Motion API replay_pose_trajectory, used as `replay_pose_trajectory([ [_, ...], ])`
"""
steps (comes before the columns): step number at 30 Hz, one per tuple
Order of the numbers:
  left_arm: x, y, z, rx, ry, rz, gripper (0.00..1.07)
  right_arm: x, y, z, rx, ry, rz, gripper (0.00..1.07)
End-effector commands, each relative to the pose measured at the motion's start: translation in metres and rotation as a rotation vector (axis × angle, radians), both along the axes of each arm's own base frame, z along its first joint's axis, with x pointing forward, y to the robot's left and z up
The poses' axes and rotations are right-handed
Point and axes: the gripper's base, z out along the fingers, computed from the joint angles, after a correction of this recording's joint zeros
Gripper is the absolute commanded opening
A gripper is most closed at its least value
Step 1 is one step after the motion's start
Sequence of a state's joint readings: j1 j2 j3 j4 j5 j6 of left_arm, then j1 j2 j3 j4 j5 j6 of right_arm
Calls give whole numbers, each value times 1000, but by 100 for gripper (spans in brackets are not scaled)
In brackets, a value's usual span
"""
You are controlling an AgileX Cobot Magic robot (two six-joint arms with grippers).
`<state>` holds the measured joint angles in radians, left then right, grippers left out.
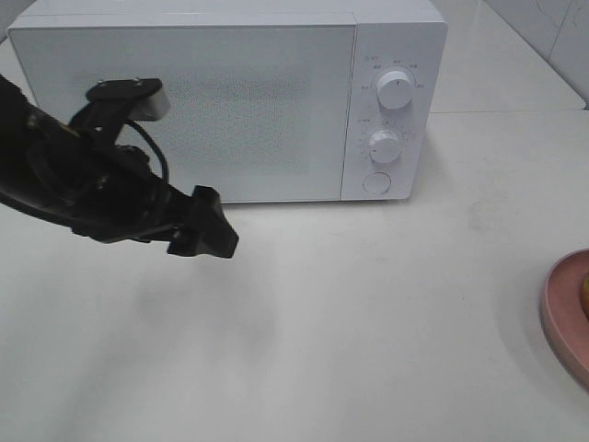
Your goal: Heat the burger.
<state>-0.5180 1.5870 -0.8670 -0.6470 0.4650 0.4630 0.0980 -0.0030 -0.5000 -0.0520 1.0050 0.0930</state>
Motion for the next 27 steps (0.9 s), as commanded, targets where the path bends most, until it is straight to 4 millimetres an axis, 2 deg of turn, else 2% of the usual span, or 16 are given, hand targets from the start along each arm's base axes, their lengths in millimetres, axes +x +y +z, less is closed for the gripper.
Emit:
replay_pose_trajectory([
  [1,-7,20,16,-17,79,-7,97,-4,0,-1,-7,-34,-1,75],
  [4,-15,46,35,-19,115,-1,96,-4,0,-1,-7,-34,-1,75],
  [5,-15,46,35,-19,115,-1,96,-4,0,-1,-7,-34,-1,75],
  [7,-24,66,47,10,145,-6,96,-4,0,-1,-7,-34,-1,75],
  [8,-24,66,47,10,145,-6,96,-4,0,-1,-7,-34,-1,75],
  [10,-31,88,57,37,178,46,96,-4,0,-1,-7,-34,-1,75],
  [11,-31,88,57,37,178,46,96,-4,0,-1,-7,-34,-1,75],
  [12,-37,103,62,73,193,85,96,-4,0,-1,-7,-34,-1,75],
  [14,-40,109,66,85,199,118,96,-4,0,-1,-7,-34,-1,75],
  [15,-46,124,73,107,211,213,96,-4,0,-1,-7,-34,-1,75],
  [17,-49,129,75,115,215,250,96,-4,0,-1,-7,-34,-1,75],
  [18,-57,141,83,135,207,326,96,-4,0,-1,-7,-34,-1,75],
  [19,-57,141,83,135,207,326,96,-4,0,-1,-7,-34,-1,75],
  [21,-72,151,94,165,186,396,96,-4,0,-1,-6,-34,-2,75],
  [26,-99,154,102,164,81,421,96,-4,0,-1,-6,-34,-2,75],
  [27,-99,154,102,164,81,421,96,-4,0,-1,-6,-34,-2,75],
])
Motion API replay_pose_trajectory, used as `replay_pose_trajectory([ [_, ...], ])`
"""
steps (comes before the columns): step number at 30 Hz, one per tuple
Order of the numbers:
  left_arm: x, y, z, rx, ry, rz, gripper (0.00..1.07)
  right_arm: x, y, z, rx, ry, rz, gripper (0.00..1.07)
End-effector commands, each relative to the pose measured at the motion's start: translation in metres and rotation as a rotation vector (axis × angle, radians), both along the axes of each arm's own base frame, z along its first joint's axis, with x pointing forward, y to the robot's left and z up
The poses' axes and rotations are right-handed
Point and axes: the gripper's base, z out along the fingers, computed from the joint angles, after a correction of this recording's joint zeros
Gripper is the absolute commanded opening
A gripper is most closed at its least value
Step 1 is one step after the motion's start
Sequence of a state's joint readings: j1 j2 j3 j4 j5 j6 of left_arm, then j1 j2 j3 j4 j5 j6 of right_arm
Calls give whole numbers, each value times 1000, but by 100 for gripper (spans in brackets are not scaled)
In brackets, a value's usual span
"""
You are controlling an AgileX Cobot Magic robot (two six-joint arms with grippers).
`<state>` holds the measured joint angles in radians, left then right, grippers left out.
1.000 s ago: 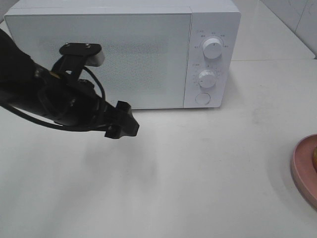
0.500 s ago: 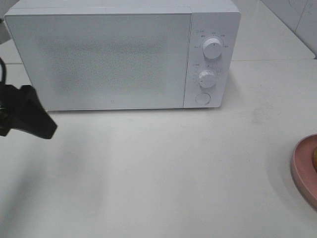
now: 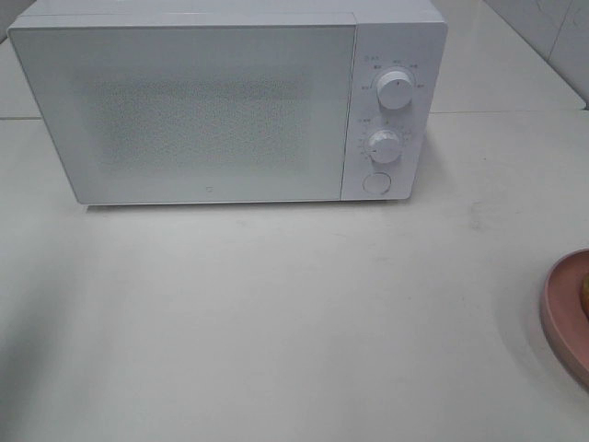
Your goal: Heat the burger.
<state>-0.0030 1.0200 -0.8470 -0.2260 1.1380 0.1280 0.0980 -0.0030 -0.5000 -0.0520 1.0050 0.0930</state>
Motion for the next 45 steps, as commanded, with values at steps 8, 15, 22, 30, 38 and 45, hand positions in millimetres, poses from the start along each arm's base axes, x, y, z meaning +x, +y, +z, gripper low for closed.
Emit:
replay_pose_trajectory([
  [8,-69,3,-30,29,-156,20,96,-4,0,-1,-6,-34,-2,75],
  [15,-103,4,-32,34,-281,22,96,-4,0,-1,-6,-34,-2,75],
  [22,-127,4,-24,31,-436,24,96,-4,0,-1,-6,-34,-2,75],
  [30,-171,3,-18,16,-717,27,96,-4,0,-1,-6,-34,-2,75],
  [38,-179,4,-17,34,-772,35,96,-3,0,-1,-7,-31,-1,75],
  [45,-180,4,-17,59,-789,97,96,-3,0,-1,-7,-31,-1,75],
])
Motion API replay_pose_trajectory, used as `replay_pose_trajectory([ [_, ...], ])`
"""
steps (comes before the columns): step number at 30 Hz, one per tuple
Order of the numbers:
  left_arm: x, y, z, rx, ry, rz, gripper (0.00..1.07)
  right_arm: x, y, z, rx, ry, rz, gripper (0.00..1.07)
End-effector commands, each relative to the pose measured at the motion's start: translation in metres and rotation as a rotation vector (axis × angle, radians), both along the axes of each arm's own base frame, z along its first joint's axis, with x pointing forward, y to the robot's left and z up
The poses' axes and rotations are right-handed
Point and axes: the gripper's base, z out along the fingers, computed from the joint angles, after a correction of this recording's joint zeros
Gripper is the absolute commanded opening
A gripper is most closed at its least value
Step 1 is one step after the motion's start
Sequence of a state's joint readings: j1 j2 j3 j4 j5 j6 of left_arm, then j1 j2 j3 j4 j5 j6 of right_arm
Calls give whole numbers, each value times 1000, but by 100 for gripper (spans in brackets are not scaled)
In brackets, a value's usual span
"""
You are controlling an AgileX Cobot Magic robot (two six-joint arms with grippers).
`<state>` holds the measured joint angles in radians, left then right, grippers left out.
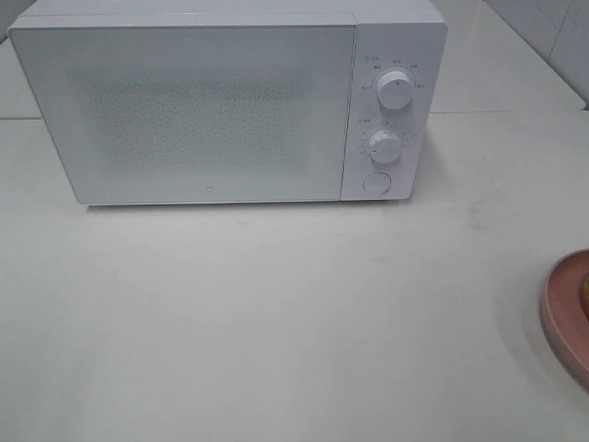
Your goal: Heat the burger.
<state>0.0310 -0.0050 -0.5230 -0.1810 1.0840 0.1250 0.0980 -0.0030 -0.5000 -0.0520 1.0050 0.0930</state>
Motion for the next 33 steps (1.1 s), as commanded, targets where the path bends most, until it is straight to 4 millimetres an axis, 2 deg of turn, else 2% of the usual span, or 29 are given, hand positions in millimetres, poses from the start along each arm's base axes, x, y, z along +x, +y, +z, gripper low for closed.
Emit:
replay_pose_trajectory([
  [1,-2,-1,1,-4,-37,64,96,-3,0,-1,-7,-31,-1,75],
  [33,-2,-1,1,-3,-37,68,96,-3,0,-1,-7,-31,-1,75],
])
